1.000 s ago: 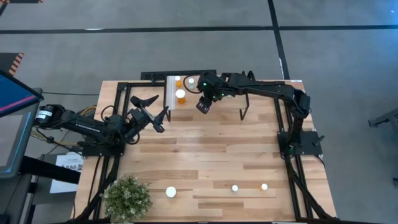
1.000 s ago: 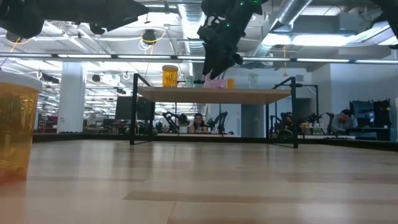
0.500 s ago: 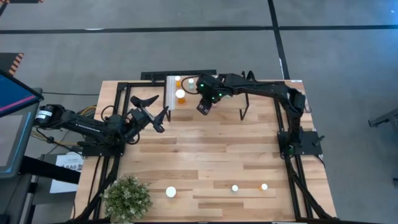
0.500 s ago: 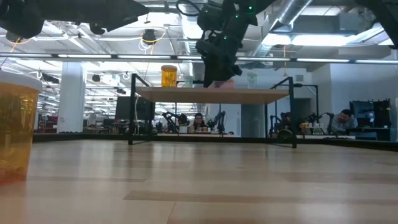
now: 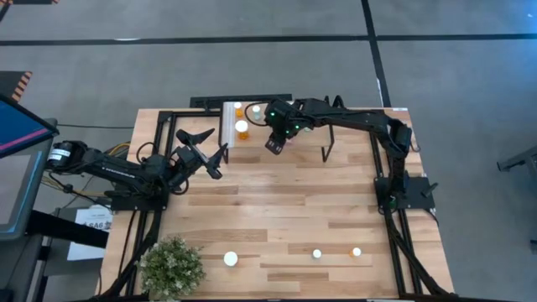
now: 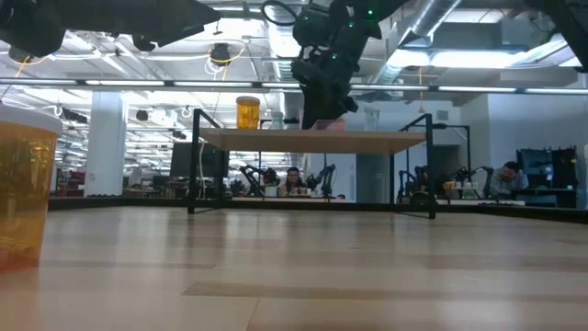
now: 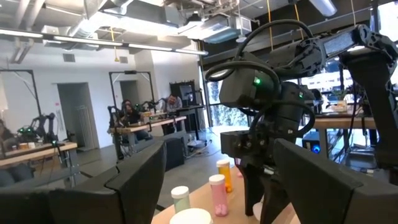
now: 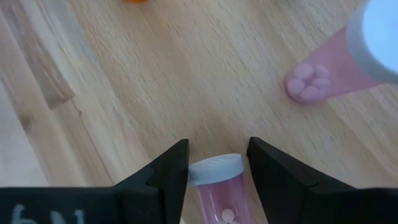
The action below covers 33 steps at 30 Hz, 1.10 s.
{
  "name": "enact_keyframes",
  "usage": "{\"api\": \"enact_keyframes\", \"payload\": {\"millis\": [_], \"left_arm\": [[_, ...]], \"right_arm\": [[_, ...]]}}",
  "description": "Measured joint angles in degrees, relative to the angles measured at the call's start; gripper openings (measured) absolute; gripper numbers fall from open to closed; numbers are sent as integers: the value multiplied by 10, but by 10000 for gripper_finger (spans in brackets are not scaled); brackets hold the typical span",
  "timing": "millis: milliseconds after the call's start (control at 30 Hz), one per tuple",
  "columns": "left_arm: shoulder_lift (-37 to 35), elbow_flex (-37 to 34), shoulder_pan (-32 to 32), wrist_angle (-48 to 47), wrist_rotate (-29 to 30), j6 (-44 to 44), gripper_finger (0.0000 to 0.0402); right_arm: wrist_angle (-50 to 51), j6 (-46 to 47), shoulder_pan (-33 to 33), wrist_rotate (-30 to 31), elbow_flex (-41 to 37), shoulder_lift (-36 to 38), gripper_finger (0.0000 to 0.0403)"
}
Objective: Pick and place medicine bottles onto shelf by color
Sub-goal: Put the pink small pill bottle on the shelf
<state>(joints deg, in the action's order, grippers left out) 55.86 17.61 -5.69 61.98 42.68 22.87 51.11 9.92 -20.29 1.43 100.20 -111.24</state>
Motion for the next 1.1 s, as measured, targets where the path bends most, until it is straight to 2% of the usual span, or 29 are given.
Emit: {"api": "enact_keyframes", "payload": {"millis": [333,567,867,967,1100], "left_arm": [[0,0,0,0,0,0,288],[0,0,0,0,0,0,288],[0,0,0,-18,0,4,288],[0,0,-1,-22,1,3,288],[0,0,-1,-23,5,3,288]], "right_arm": [[-1,6,0,2,0,0,143],[-12,-6,15,2,-3,10,142],[-86,-23,56,14,-18,72,135],[-143,-27,66,30,-57,112,136],[-249,-28,76,32,-163,176,136]]}}
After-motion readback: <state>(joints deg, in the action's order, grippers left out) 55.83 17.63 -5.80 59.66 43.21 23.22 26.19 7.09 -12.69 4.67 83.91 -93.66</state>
